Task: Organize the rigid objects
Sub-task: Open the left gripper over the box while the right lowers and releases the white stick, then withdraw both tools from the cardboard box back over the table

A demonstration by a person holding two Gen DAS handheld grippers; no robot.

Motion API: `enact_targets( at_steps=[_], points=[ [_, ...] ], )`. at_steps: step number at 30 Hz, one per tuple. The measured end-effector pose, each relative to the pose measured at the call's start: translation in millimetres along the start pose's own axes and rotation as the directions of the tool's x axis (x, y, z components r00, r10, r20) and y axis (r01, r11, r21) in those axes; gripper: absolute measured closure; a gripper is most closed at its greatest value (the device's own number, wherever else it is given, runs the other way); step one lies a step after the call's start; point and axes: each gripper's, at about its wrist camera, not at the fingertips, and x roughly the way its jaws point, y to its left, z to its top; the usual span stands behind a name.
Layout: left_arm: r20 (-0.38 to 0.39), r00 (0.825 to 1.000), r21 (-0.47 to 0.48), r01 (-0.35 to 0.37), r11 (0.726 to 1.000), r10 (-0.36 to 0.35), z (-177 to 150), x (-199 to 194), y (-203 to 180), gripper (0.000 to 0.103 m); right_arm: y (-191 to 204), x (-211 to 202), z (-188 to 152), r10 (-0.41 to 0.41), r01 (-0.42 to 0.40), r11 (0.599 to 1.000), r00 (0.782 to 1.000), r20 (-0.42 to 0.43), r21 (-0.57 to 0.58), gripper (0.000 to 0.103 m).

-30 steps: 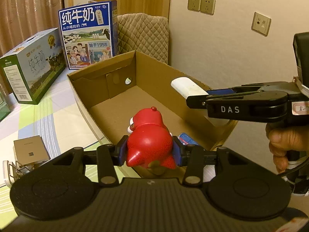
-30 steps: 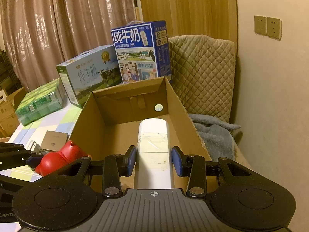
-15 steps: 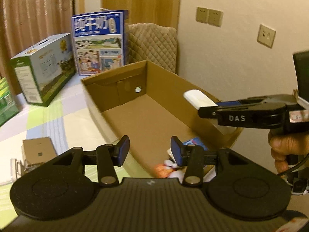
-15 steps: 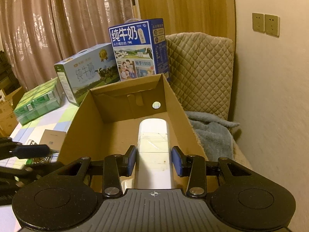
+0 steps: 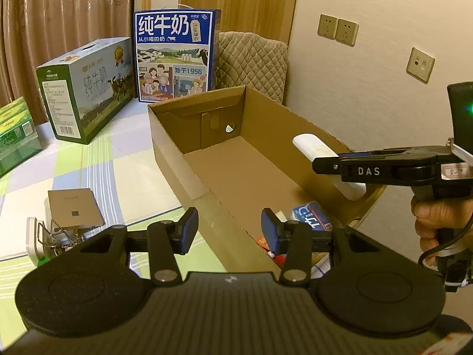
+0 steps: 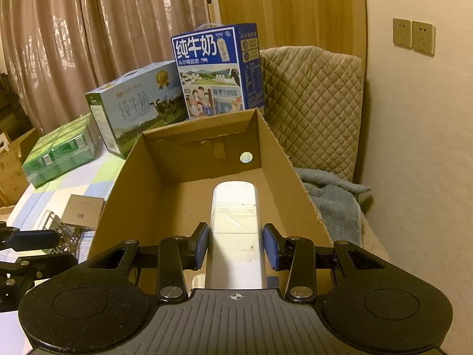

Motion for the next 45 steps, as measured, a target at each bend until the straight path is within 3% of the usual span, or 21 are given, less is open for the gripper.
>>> enact_targets(
  at_steps=[8,12,20,34,45],
  points=[
    [0.0,1.0,-0.017,-0.006,1.0,0.006,-4,-2,8,0.062,2,6,-2,-0.004,0.004,1.0,1.0,0.0,0.018,0.066],
    [-0.001,1.0,-0.027,-0.014,1.0,0.014,-7,-6,11,0.062,2,-1,2,-0.016,0.015,0.999,0.999,0.032,0.037,0.05],
    [-0.001,0.999,-0.059,-0.04,0.997,0.04,-19,-27,26,0.062,10,-30,7,-0.014,0.009,0.998,0.996,0.085,0.062,0.05],
    [-0.003,0.989,-0.166,-0.149,0.975,0.15,-69,-98,76,0.062,87,-92,-13,0.088,-0.096,0.994,0.987,0.132,0.051,0.049],
    [0.0,0.962,-0.239,-0.266,0.934,0.274,-101,-154,127,0.062,149,-102,-39,0.178,-0.18,0.984,0.98,0.085,0.008,0.048]
  ],
)
